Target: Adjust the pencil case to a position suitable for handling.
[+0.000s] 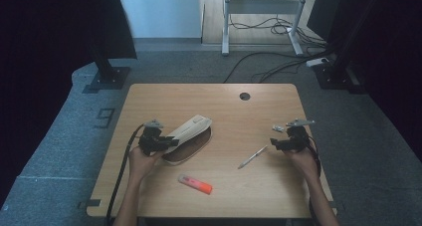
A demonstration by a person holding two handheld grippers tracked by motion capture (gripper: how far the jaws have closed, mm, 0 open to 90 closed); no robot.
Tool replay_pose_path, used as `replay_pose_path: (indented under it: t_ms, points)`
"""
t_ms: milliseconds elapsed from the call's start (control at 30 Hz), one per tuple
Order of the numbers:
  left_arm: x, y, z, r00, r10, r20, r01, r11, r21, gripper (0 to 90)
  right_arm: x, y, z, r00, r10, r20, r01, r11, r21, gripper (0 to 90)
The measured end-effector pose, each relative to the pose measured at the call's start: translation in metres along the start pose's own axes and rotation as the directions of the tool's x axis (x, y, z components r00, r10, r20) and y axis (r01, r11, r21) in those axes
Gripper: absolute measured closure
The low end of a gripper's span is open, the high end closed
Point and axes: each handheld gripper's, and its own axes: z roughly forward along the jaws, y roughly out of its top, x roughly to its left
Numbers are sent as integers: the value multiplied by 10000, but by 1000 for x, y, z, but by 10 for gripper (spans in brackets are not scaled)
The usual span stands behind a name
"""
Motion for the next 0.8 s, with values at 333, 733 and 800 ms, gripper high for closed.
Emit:
replay_pose_path:
  t_ms: [333, 733, 800]
  points:
    - [-1, 0, -1, 10000, 57, -61, -57, 10000, -28, 750, -15, 9, 7, 9999, 109, 73, -108, 9999, -68, 210]
    - [-2, 1, -1, 9998, 154, -85, -154, 9999, -24, 750, -29, 17, 27, 9996, -293, 47, 292, 9990, 339, 362]
    - [-1, 1, -1, 9998, 156, -83, -156, 9999, -22, 750, -32, 18, 31, 9996, -270, 59, 267, 9988, 400, 365]
